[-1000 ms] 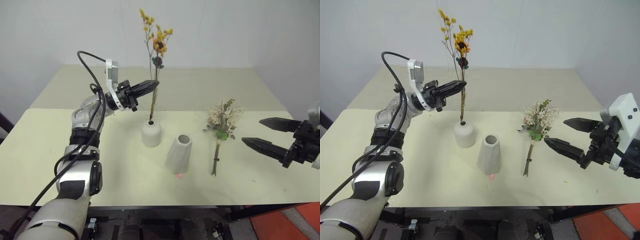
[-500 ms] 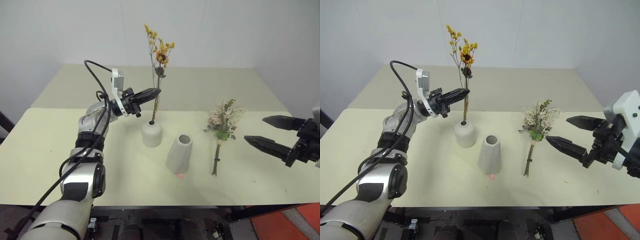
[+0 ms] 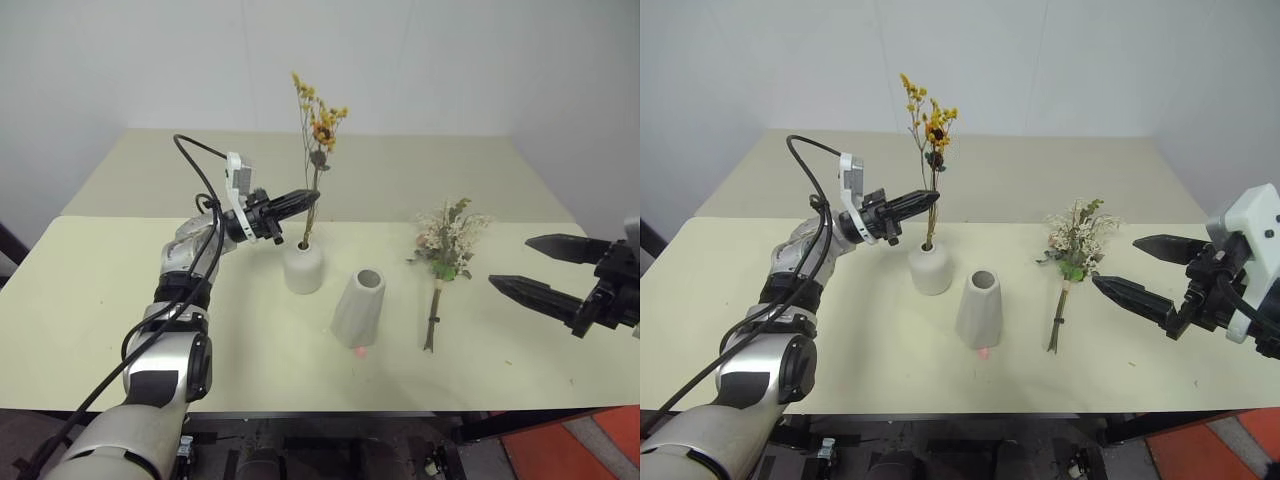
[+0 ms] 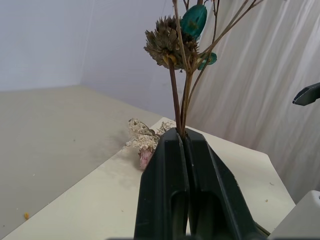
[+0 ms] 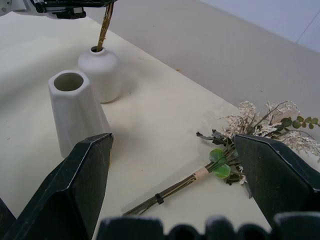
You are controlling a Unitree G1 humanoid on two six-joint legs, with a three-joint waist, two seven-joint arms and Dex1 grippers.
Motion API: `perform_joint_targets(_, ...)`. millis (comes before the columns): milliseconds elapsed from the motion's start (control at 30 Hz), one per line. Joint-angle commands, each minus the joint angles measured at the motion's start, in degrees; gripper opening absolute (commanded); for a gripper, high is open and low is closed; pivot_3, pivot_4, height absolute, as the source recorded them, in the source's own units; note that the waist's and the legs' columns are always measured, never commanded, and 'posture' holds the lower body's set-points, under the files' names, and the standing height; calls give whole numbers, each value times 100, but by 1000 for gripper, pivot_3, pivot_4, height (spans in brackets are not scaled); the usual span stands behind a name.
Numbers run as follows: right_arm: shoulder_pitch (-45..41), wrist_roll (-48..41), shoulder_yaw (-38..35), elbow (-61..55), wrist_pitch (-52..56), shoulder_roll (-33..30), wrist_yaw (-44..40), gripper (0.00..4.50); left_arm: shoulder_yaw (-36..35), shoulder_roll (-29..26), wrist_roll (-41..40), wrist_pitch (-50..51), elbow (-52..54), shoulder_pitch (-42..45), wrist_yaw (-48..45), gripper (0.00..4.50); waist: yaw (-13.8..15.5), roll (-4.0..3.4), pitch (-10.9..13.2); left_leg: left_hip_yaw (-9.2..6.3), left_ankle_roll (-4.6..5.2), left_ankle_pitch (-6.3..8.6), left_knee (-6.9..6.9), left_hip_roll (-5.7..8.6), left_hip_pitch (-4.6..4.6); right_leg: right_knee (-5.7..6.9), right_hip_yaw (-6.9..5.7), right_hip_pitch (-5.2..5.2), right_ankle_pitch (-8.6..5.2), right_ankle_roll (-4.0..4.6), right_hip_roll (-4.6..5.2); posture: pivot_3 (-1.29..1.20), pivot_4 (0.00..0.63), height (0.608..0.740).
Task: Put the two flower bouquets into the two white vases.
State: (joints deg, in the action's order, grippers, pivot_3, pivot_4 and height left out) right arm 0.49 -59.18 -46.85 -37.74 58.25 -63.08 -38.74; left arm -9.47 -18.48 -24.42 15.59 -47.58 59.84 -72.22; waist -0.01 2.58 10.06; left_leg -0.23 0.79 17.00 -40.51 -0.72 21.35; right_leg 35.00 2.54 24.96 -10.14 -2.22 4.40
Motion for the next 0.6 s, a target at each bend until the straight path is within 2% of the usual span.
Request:
perform_joint_targets(33, -19, -31, -199, -62, 0, -107, -28, 4500, 242, -158, 173, 273, 251, -19, -66, 494, -3, 0, 0, 0, 0, 0, 0, 0, 0, 0, 0, 0, 0, 0, 0, 0, 150, 740)
perform_joint_targets(200, 91, 16, -208, -64, -4, -91, -92, 4500, 268, -509, 71, 693, 994, -412, -156, 1988, -45, 0, 0, 0, 1, 0, 0, -2, 0, 0, 0, 2, 0, -1, -1, 0, 150, 740)
perform_joint_targets(467, 248, 233, 86, -69, -164, 57, -91, 4500, -120, -1696, -533, 1752, 3460, -1800, -34, 4484, -82, -1, -1, 0, 0, 0, 1, -11, -4, 7, 3, 6, 0, 0, -4, 0, 150, 740)
perform_joint_targets(600, 50, 306, 599, 39, -203, 130, 52, 4500, -170, -2008, -729, 1825, 4125, -2036, -20, 4484, -4, -1, -1, 1, 0, 0, 1, -8, -8, 4, -1, -1, -2, -2, -1, 0, 150, 740)
